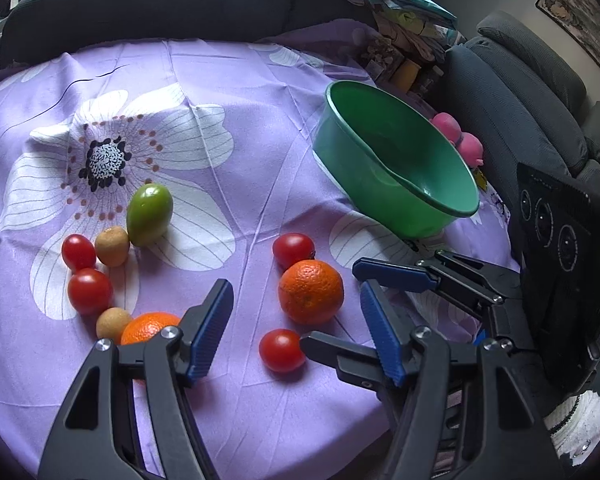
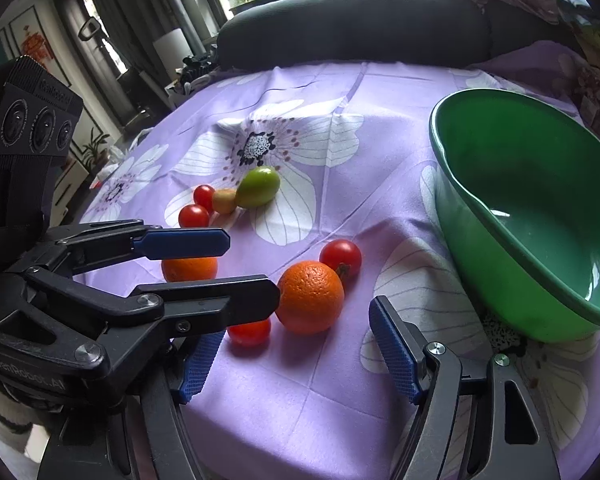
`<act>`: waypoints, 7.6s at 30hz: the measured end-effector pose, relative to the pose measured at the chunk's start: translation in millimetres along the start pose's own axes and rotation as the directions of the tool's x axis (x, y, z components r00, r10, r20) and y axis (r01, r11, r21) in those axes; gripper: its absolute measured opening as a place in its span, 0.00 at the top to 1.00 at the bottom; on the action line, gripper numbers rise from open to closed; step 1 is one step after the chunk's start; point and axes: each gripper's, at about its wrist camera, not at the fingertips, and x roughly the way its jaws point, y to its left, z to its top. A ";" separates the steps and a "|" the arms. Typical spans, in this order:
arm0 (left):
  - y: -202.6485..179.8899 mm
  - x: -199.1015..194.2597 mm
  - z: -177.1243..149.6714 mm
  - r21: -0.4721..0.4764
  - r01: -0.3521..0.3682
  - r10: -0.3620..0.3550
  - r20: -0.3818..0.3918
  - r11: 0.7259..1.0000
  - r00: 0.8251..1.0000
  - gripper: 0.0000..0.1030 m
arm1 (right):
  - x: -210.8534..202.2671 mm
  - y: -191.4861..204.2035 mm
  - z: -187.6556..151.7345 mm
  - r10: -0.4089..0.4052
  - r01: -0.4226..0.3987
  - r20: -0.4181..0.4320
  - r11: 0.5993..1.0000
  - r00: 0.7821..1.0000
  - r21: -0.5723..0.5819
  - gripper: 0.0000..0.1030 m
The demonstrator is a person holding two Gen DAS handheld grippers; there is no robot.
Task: Organize fruits
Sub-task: 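Close the left gripper around the large orange, then carry the orange over the green bowl and open the left gripper, then withdraw the left gripper from the bowl toward the remaining fruit, then close the left gripper around the second orange, then carry the second orange into the green bowl and open the left gripper, then grasp a red cherry tomato with the left gripper while the right gripper grasps another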
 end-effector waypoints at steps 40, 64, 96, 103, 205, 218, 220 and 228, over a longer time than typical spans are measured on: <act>-20.4 -2.1 19.4 0.144 0.102 -0.099 -0.027 0.984 0.995 0.63 | -13.5 17.3 5.7 -0.061 0.061 0.056 0.998 0.997 0.000 0.61; -109.7 23.0 105.1 0.325 0.135 -0.156 0.039 0.936 0.987 0.63 | -94.0 -48.8 41.0 -0.186 0.162 0.267 0.981 0.946 0.108 0.61; -62.6 5.5 101.2 0.152 0.061 -0.084 0.146 0.986 0.986 0.03 | -89.8 -50.2 25.2 -0.371 0.352 0.095 0.920 0.924 0.171 0.59; -18.0 -32.2 72.0 0.079 -0.025 0.012 0.165 0.997 0.986 0.03 | -101.1 2.0 22.3 -0.338 0.321 0.125 0.936 0.933 0.143 0.59; -72.1 48.8 115.4 0.137 0.121 -0.119 -0.018 0.983 0.993 0.22 | -70.1 -100.8 31.6 -0.168 0.141 0.159 0.976 0.973 0.168 0.58; 3.0 -58.6 38.1 -0.014 -0.144 0.144 0.117 0.990 0.983 0.17 | -102.1 -61.7 9.3 -0.073 0.053 0.238 0.995 0.968 0.087 0.58; 6.8 -61.3 21.2 -0.018 -0.165 0.166 0.108 0.986 0.980 0.17 | -98.1 -52.2 6.2 -0.053 0.041 0.227 0.997 0.972 0.058 0.58; 0.5 -26.2 -22.0 0.011 -0.140 0.140 0.001 0.990 0.990 0.19 | -56.6 -14.3 -1.7 -0.042 0.049 0.110 0.997 0.993 -0.065 0.58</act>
